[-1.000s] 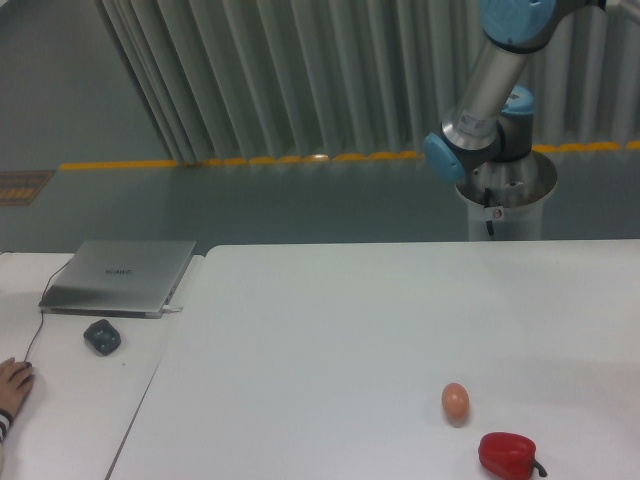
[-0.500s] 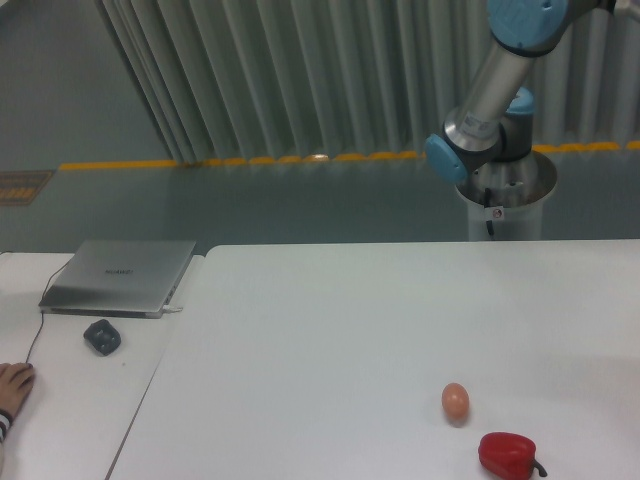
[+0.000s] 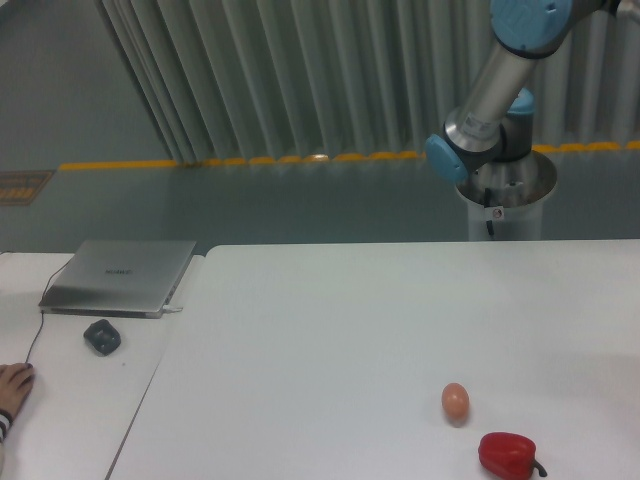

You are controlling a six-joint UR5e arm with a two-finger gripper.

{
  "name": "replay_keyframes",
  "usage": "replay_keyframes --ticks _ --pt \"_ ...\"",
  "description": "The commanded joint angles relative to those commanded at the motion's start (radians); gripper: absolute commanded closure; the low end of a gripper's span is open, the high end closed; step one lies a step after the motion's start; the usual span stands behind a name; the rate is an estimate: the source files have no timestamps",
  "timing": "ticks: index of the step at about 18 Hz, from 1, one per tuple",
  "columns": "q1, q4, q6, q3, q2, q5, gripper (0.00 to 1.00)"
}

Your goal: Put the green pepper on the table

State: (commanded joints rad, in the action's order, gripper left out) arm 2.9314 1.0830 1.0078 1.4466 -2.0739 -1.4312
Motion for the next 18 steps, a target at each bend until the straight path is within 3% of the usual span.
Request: replay_keyframes --ticks 5,7,10,15,18 --pt "0.002 -0.011 0.0 -0.002 -0.006 0.0 0.03" --pt "0.003 -0.011 -0.002 -0.003 -0.008 0.0 0.22" --pt "0.003 -0.011 -0.002 -0.006 -0.008 -0.002 0.36" --pt "0.006 -0.002 0.002 -0.032 0.005 -0.008 0.4" --pt "-0.003 0.053 0.012 -0.054 0.027 -0.011 0.4"
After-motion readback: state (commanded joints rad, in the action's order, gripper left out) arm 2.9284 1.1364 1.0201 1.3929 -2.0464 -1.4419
